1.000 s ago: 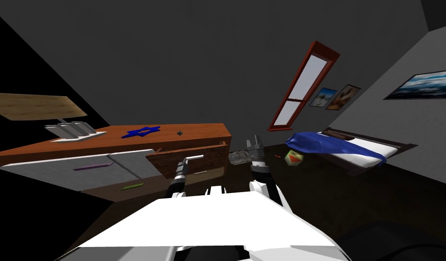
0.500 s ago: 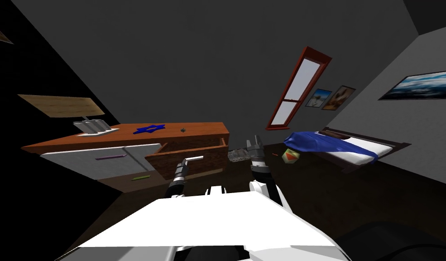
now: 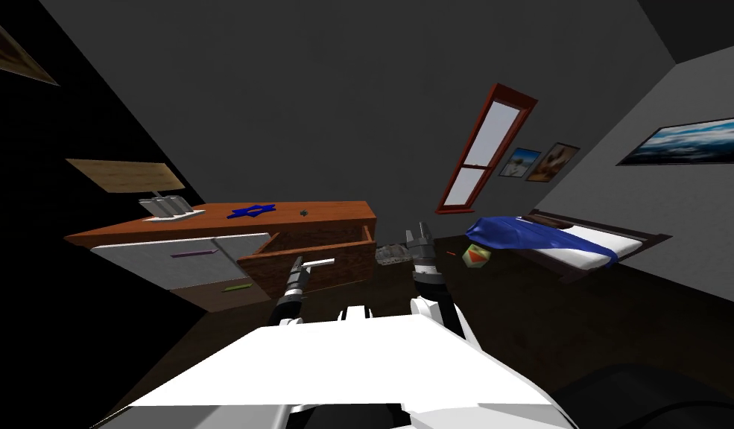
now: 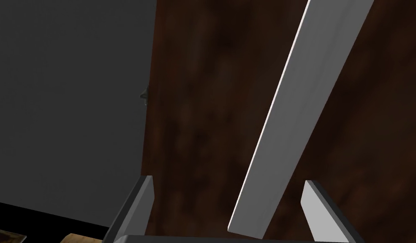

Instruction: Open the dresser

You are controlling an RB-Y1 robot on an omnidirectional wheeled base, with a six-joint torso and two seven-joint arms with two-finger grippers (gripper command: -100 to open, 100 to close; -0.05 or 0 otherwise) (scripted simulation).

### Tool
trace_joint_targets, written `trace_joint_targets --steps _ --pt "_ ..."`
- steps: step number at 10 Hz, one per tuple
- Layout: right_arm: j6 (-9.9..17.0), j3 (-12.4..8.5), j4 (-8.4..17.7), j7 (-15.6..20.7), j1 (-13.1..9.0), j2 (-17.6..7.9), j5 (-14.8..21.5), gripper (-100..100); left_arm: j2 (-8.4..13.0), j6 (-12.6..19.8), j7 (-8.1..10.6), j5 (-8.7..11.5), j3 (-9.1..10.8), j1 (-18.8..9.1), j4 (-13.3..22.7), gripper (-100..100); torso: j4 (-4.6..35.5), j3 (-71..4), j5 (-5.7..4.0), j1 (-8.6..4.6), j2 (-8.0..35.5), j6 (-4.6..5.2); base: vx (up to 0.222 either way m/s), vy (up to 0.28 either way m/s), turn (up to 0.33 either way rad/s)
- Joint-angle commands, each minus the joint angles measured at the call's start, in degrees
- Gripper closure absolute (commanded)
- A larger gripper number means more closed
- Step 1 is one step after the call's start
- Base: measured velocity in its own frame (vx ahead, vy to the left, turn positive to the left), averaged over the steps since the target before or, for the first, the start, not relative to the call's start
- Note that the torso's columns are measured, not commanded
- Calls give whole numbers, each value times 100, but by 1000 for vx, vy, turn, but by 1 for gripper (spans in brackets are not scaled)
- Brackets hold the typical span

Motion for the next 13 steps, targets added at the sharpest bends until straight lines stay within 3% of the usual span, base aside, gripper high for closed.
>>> trace_joint_targets --steps 1,6,7,8,13 --pt "0 0 0 0 0 0 0 0 1 339 -9 11 13 34 -360 -100 5 7 -1 -1 10 1 -6 -8 8" --pt "0 0 0 0 0 0 0 0 20 986 -16 38 47 93 -1058 -100 29 18 -18 -13 35 -3 -15 -11 5" --pt "0 0 0 0 0 0 0 0 33 962 -7 41 35 136 -961 -100 39 25 -24 -19 49 -7 0 0 0" --pt "0 0 0 0 0 0 0 0 36 993 -4 42 34 147 -968 0 30 27 -16 -16 47 -3 0 0 0" --pt "0 0 0 0 0 0 0 0 35 1021 -7 41 32 170 -931 0 8 10 -3 -4 18 0 0 0 0"
